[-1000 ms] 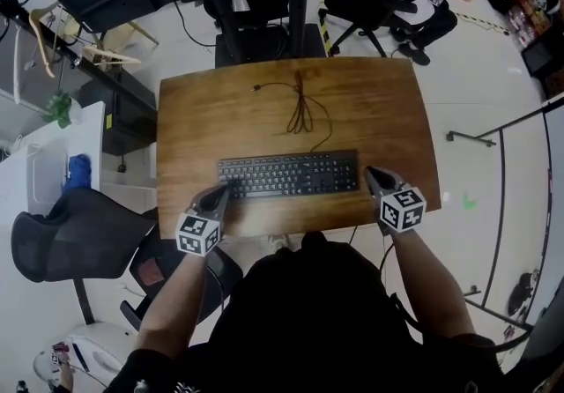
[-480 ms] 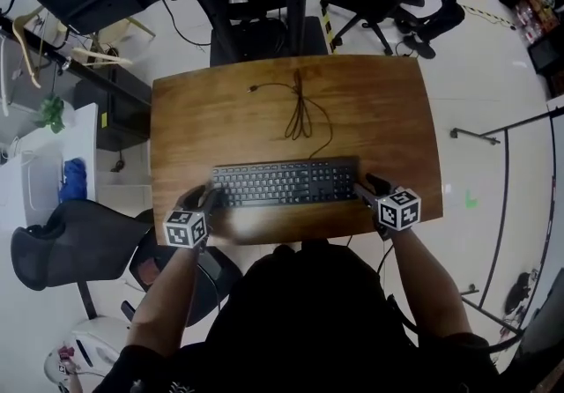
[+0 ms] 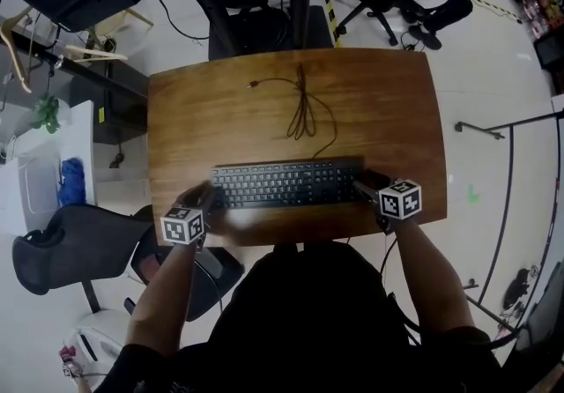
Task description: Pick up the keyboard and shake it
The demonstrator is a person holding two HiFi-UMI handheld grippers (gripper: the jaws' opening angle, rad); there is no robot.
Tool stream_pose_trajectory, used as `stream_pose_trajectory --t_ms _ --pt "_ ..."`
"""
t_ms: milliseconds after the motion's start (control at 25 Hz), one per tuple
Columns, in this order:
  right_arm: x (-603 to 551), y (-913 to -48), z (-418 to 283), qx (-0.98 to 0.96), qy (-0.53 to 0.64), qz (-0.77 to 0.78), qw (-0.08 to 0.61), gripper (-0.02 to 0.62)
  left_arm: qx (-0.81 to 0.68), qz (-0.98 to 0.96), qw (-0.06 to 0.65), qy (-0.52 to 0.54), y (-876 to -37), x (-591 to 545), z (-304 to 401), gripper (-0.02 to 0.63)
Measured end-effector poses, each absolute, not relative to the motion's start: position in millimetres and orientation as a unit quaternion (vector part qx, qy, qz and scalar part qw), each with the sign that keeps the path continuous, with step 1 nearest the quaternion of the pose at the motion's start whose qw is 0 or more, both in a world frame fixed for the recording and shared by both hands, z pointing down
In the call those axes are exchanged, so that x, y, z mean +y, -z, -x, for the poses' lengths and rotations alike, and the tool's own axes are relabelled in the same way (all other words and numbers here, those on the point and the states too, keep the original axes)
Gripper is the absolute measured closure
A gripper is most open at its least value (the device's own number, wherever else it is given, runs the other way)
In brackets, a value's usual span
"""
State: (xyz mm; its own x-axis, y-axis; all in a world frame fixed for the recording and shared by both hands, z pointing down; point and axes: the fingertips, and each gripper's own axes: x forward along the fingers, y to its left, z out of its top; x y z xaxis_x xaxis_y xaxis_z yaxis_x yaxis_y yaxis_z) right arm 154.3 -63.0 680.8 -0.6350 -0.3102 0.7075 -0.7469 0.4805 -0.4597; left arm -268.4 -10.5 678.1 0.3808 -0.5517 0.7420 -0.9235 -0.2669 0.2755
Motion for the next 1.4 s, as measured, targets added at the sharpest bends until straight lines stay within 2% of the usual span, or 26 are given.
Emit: stream_pose_trajectory --t_ms 560,920,1120,1400 --pt "-60 -688 -148 -0.811 -0.424 -0.303 0.265 0.347 -0.459 -0.757 0.385 -0.262 -694 -12 255 0.446" --pt "-64 -685 -141 -0.810 -0.450 -0.297 0.232 0.351 -0.441 -0.750 0.454 -0.194 -697 -11 250 0.454" --pt "-66 -687 -145 -0.802 -0.461 -0.300 0.232 0.434 -0.434 -0.743 0.482 -0.162 -697 -10 250 0.474" --pt "-66 -686 -146 -0.794 -0.485 -0.293 0.219 0.449 -0.415 -0.735 0.517 -0.139 -696 -10 250 0.480"
